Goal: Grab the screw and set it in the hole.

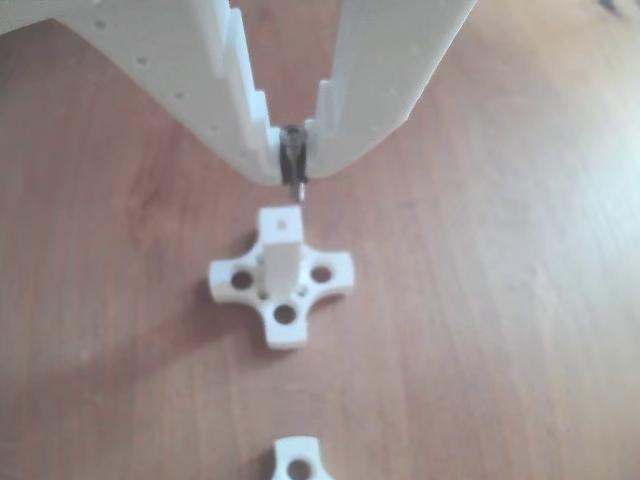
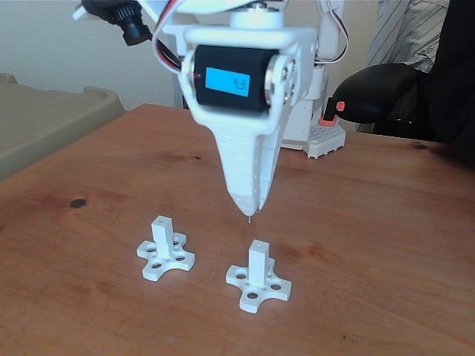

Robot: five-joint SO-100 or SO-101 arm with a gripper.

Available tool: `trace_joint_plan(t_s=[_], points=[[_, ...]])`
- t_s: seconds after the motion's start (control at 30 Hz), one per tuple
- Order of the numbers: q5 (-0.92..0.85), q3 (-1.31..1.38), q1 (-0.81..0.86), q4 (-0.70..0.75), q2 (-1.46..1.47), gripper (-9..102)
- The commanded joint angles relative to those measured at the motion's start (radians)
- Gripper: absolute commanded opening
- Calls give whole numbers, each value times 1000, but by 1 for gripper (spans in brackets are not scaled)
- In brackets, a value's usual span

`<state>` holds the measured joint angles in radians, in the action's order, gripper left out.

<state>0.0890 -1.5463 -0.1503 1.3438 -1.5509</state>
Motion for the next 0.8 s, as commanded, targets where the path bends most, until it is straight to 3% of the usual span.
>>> trace_joint_plan(t_s=[0.0, 0.77], points=[[9, 0, -20, -21, -109, -4], [18, -80, -28, -87, -91, -4]])
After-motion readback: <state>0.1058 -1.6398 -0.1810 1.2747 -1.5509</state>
